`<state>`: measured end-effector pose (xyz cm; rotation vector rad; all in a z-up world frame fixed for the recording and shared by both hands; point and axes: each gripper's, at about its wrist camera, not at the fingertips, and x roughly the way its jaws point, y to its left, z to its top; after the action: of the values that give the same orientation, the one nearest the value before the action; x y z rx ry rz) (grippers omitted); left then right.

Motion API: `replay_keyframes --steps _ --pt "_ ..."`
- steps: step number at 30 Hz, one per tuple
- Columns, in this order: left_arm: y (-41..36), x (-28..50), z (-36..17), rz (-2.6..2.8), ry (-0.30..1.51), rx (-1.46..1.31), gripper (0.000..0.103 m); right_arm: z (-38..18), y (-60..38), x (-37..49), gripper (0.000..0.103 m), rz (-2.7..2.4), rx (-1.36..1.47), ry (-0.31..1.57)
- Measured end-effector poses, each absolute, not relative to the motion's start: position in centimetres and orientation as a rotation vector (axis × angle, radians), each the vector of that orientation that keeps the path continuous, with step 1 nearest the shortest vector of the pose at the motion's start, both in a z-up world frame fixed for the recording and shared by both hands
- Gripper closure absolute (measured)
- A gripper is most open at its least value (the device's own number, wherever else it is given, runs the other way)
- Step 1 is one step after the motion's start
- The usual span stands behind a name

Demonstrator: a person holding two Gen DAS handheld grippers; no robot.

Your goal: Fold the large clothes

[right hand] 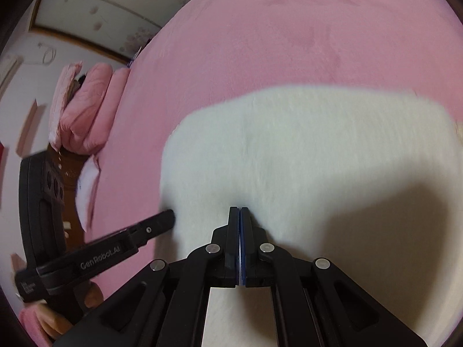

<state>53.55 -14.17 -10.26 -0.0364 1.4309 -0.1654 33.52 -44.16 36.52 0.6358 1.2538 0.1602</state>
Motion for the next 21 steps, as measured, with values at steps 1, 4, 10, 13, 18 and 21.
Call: replay_keyframes --steps 1,4,10,13,18,21 --pt "-14.2 53.7 -10.3 -0.165 1.431 -0.024 0.092 36.9 -44.2 33.9 0.103 0.167 0.598 1.267" --pt "-13.7 53.3 -9.8 -0.175 1.415 -0.018 0.092 38.0 -44.3 33.2 0.103 0.155 0.536 1.268" --pt "-10.7 50.6 -8.8 -0.169 1.394 0.032 0.092 38.8 -48.7 29.0 0.103 -0.064 0.66 1.186" --pt "-9.2 47.9 -7.6 -0.141 1.392 0.001 0.092 40.3 -47.3 28.2 0.103 -0.062 0.559 1.226" --pt "-8.1 41.4 -6.9 -0.084 1.444 -0.06 0.092 41.1 -46.8 23.0 0.103 -0.037 0.473 1.306" --pt "-7.7 37.0 -7.0 -0.043 1.503 -0.037 0.092 40.5 -45.5 18.3 0.103 -0.049 0.475 1.339"
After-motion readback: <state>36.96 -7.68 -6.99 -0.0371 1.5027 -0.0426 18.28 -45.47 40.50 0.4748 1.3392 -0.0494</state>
